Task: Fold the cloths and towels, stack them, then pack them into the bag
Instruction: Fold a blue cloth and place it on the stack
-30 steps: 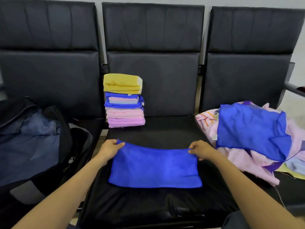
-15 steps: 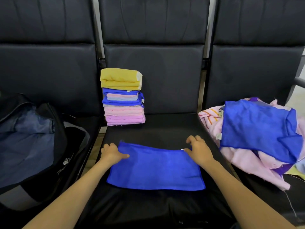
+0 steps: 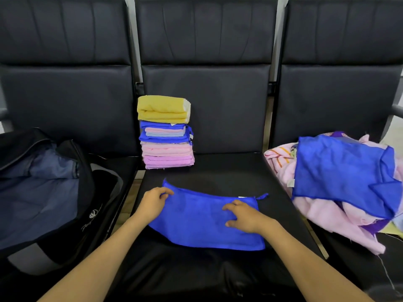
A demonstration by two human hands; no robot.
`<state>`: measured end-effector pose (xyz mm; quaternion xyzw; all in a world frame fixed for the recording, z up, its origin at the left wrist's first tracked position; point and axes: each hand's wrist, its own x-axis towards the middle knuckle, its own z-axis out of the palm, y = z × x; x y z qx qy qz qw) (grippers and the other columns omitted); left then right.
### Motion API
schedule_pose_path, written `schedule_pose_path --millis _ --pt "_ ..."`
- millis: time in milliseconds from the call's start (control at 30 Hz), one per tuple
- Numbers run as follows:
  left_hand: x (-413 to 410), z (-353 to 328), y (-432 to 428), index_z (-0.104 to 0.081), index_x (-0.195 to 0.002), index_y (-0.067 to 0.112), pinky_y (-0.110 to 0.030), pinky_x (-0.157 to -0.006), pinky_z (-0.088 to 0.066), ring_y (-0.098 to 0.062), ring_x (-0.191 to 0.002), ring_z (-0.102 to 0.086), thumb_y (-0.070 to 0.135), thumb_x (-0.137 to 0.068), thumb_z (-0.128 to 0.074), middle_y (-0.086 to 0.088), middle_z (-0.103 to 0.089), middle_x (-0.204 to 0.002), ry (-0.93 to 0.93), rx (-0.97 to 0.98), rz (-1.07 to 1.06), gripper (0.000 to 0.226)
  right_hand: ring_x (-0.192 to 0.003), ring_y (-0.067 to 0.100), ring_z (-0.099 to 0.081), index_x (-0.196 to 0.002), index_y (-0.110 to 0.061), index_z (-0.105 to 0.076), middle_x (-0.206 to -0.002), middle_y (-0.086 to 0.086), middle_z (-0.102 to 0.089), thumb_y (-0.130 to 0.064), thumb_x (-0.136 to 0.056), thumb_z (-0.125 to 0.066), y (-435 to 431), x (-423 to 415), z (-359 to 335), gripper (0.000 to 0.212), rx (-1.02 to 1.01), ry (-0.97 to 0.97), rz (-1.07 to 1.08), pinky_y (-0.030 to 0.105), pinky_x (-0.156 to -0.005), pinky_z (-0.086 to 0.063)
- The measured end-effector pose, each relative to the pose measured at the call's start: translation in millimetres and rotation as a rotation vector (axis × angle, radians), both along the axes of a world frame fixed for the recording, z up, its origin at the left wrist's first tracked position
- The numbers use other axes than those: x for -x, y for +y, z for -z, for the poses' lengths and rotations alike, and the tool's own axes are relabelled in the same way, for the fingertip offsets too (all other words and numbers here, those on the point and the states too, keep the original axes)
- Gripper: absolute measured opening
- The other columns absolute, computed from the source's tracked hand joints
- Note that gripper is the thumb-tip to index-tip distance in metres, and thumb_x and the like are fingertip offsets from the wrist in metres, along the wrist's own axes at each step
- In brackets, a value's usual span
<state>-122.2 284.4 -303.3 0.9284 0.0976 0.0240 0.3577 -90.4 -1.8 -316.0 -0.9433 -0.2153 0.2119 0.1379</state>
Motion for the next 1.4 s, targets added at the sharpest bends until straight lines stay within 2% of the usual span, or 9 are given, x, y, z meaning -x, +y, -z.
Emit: schedule_pose_path --millis 200,433,633,767,967,1067,1200,1300,1400 --pt "-7.2 -41.1 -53.7 -0.054 -0.135 0.026 -0.028 -0.097 -0.046 -0.019 -0.117 -0.052 0.007 -0.077 -0.071 0.001 -0.047 -0.132 0.184 0.225 0.185 0.063 -0.076 0.015 -0.059 -0.109 -0.018 -0.052 -0.109 0.006 -0.055 -0.021 -0.098 -0.048 -23.5 -10.9 -14.3 0.012 -0.371 0.353 0.454 0.03 -0.069 -0.055" --pt "-10.5 -37.7 -159.4 -0.037 -0.146 0.02 -0.018 -0.054 -0.046 -0.01 -0.069 -0.053 0.002 -0.079 -0.068 -0.007 -0.047 -0.131 0.324 0.217 0.42 0.076 -0.084 0.03 -0.065 -0.119 -0.005 -0.051 -0.105 0.017 -0.062 -0.023 -0.1 -0.045 -52.7 -6.4 -18.1 0.026 -0.633 0.633 0.714 0.042 -0.072 -0.057" --pt "-2.9 -9.6 -192.0 -0.03 -0.148 0.027 -0.026 -0.067 -0.058 -0.02 -0.099 -0.064 0.016 -0.089 -0.067 -0.004 -0.053 -0.128 0.498 0.49 0.465 0.071 -0.088 0.032 -0.064 -0.122 -0.008 -0.048 -0.108 0.018 -0.058 -0.043 -0.102 -0.033 -53.2 -7.7 -16.1 0.043 -0.683 0.652 0.761 0.043 -0.071 -0.055" --pt "-6.4 -0.3 -171.6 -0.052 -0.131 0.017 -0.027 -0.063 -0.058 -0.016 -0.082 -0.064 0.011 -0.094 -0.059 -0.005 -0.051 -0.122 0.324 0.685 0.296 0.038 -0.096 0.028 -0.066 -0.124 -0.012 -0.053 -0.111 0.01 -0.066 -0.044 -0.096 -0.05 -55.4 -12.2 -13.9 0.042 -0.632 0.656 0.695 0.041 -0.079 -0.057" --pt "-16.4 18.2 -120.7 -0.052 -0.126 0.007 -0.027 -0.082 -0.046 -0.019 -0.103 -0.055 0.007 -0.085 -0.066 -0.012 -0.054 -0.128 0.216 0.315 -0.077 0.043 -0.1 0.024 -0.065 -0.124 -0.011 -0.049 -0.118 0.009 -0.059 -0.002 -0.089 -0.061 -49.8 -19.0 -12.2 0.038 -0.409 0.355 0.65 0.039 -0.079 -0.059" --pt "-14.3 27.1 -115.8 -0.042 -0.135 0.004 -0.031 -0.09 -0.047 -0.025 -0.114 -0.055 0.02 -0.085 -0.069 -0.012 -0.051 -0.132 0.373 0.226 -0.095 0.059 -0.097 0.025 -0.066 -0.117 -0.009 -0.053 -0.117 0.011 -0.059 -0.003 -0.086 -0.064 -47.8 -18.0 -9.7 0.033 -0.3 0.284 0.622 0.039 -0.078 -0.059" --pt "-12.5 33.1 -122.1 -0.052 -0.12 0.006 -0.032 -0.088 -0.05 -0.024 -0.109 -0.058 0.024 -0.08 -0.074 -0.008 -0.057 -0.121 0.424 0.181 -0.05 0.049 -0.108 0.03 -0.059 -0.126 -0.006 -0.042 -0.127 0.013 -0.05 -0.008 -0.081 -0.069 -44.5 -13.2 -9.5 0.052 -0.138 0.149 0.529 0.037 -0.087 -0.054" --pt "-13.3 31.4 -123.2 -0.058 -0.115 0.007 -0.033 -0.092 -0.05 -0.022 -0.108 -0.059 0.017 -0.081 -0.073 -0.004 -0.06 -0.118 0.483 0.103 0.074 0.038 -0.129 0.026 -0.038 -0.136 -0.012 -0.037 -0.137 0.009 -0.04 -0.016 -0.087 -0.064 -35.6 -15.0 -14.4 0.056 -0.166 -0.207 0.396 0.033 -0.102 -0.039" --pt "-16.9 21.9 -119.6 -0.06 -0.114 0.01 -0.032 -0.088 -0.046 -0.027 -0.112 -0.057 0.005 -0.086 -0.06 -0.009 -0.057 -0.119 0.424 -0.134 0.208 0.028 -0.136 0.023 -0.03 -0.145 -0.019 -0.032 -0.145 0.005 -0.036 -0.017 -0.095 -0.053 -21.0 -13.2 -12.5 0.054 -0.208 -0.158 0.147 0.031 -0.11 -0.029"
